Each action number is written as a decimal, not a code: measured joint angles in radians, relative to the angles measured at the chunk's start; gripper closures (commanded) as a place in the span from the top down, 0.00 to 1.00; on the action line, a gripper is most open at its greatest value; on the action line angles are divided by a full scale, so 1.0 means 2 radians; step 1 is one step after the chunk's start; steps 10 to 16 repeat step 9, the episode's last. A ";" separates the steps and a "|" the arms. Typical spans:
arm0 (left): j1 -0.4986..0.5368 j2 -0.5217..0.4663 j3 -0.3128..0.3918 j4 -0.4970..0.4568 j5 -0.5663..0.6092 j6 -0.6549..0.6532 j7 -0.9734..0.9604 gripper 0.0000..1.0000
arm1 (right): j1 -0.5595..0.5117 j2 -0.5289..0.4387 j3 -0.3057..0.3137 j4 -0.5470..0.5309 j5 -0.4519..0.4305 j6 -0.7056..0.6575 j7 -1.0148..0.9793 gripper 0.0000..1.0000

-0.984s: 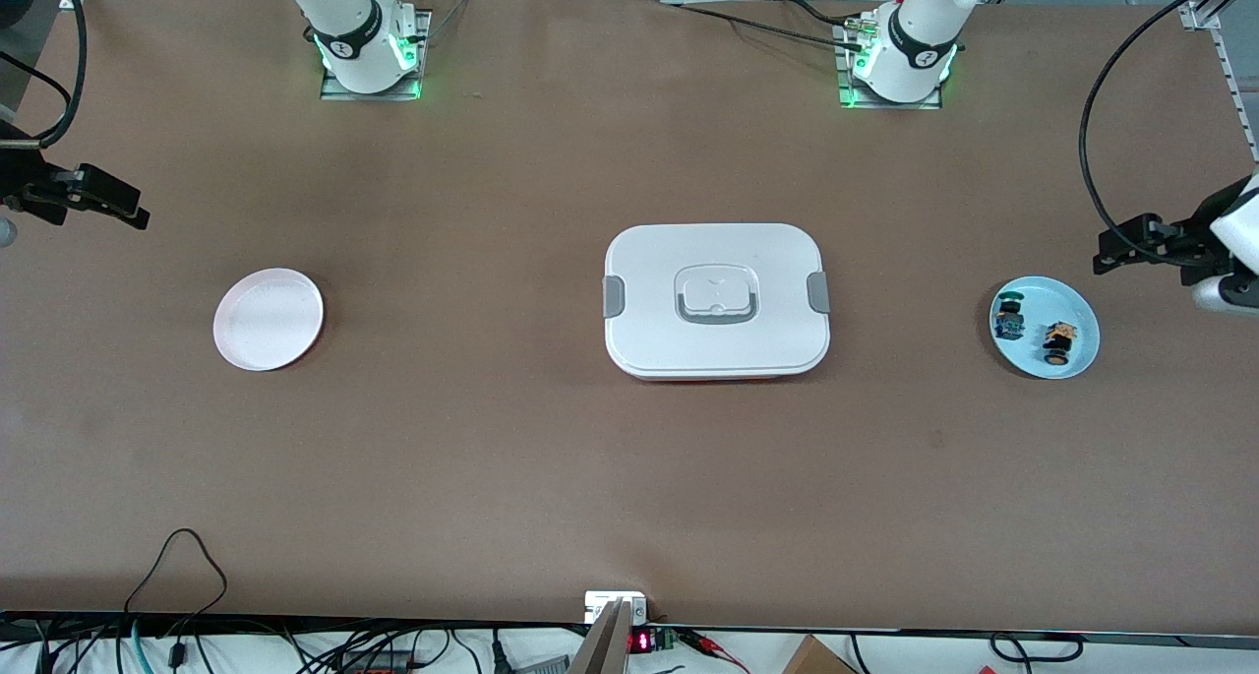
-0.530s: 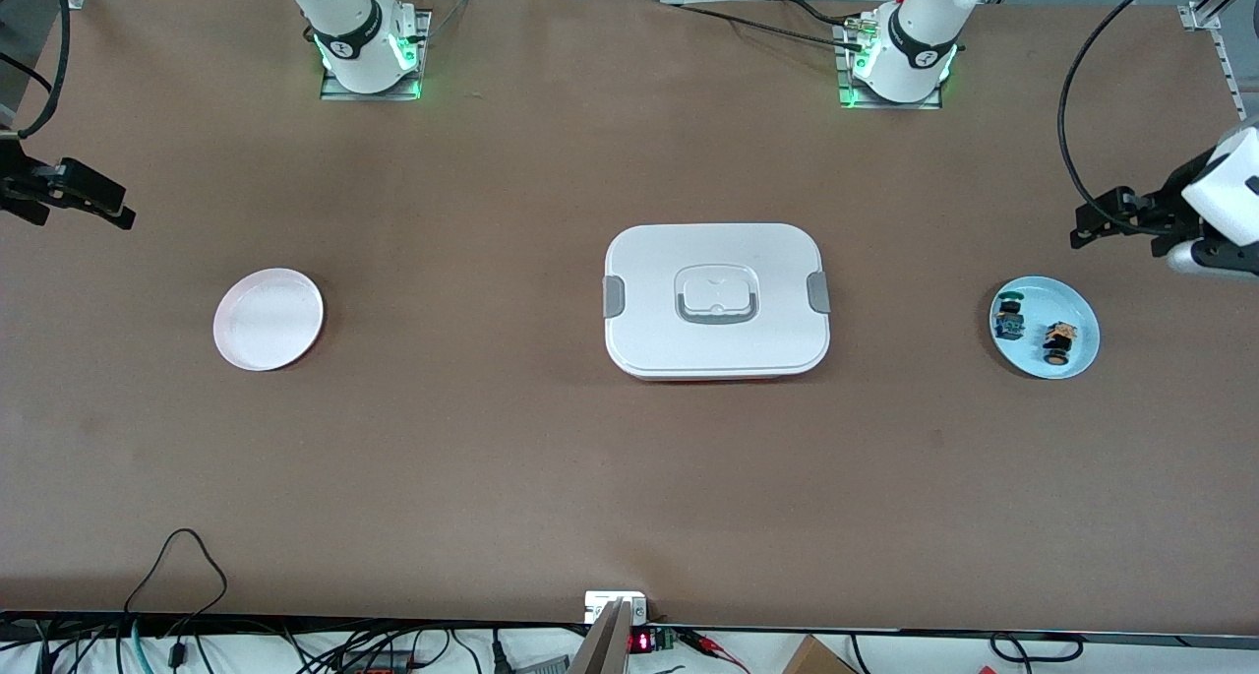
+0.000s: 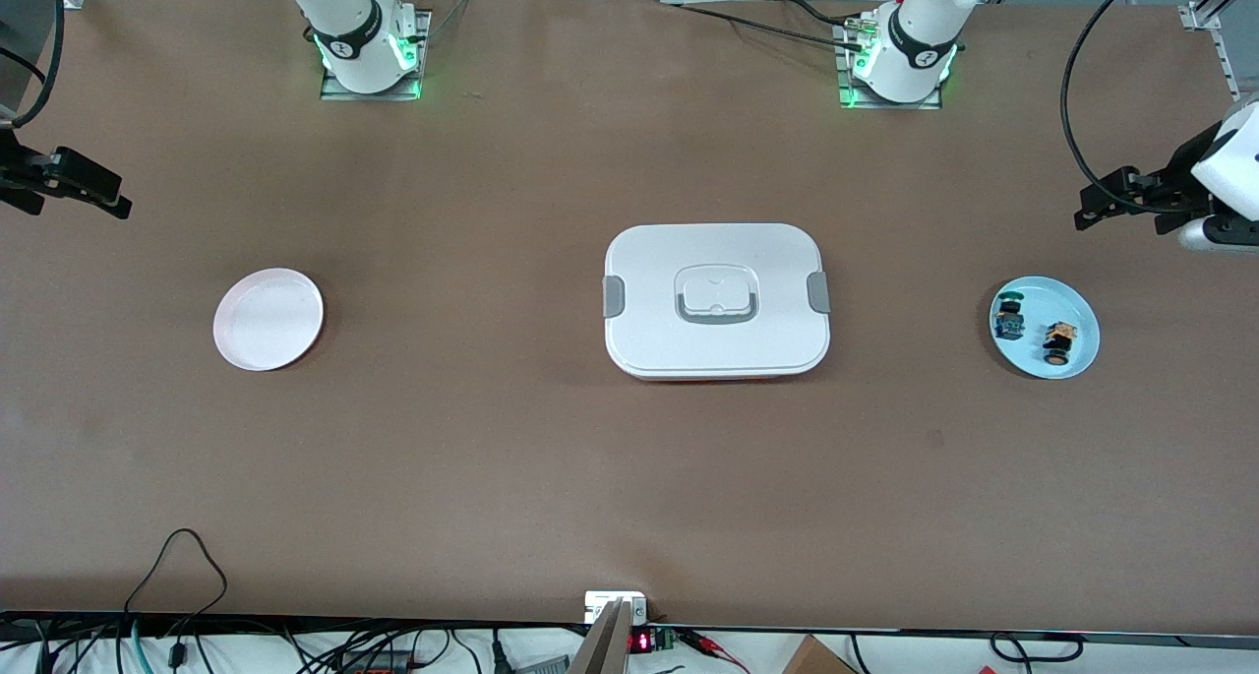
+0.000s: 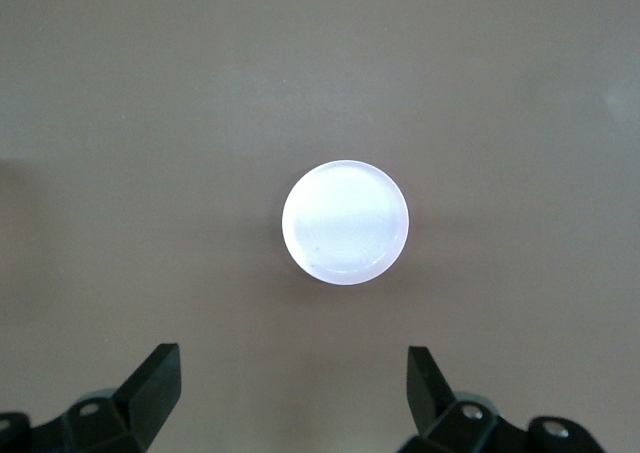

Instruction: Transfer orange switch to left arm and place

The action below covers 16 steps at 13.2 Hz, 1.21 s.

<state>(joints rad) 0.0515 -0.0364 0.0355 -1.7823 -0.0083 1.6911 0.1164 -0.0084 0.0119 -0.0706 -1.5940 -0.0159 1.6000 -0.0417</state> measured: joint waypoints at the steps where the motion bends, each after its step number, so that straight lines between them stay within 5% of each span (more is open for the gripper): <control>1: 0.000 0.002 0.000 0.002 0.001 0.000 0.000 1.00 | 0.000 0.000 0.000 0.000 0.000 0.000 0.000 1.00; 16: 0.010 0.004 0.003 0.006 0.002 0.000 -0.007 1.00 | 0.000 0.003 0.000 0.002 0.000 -0.021 0.000 1.00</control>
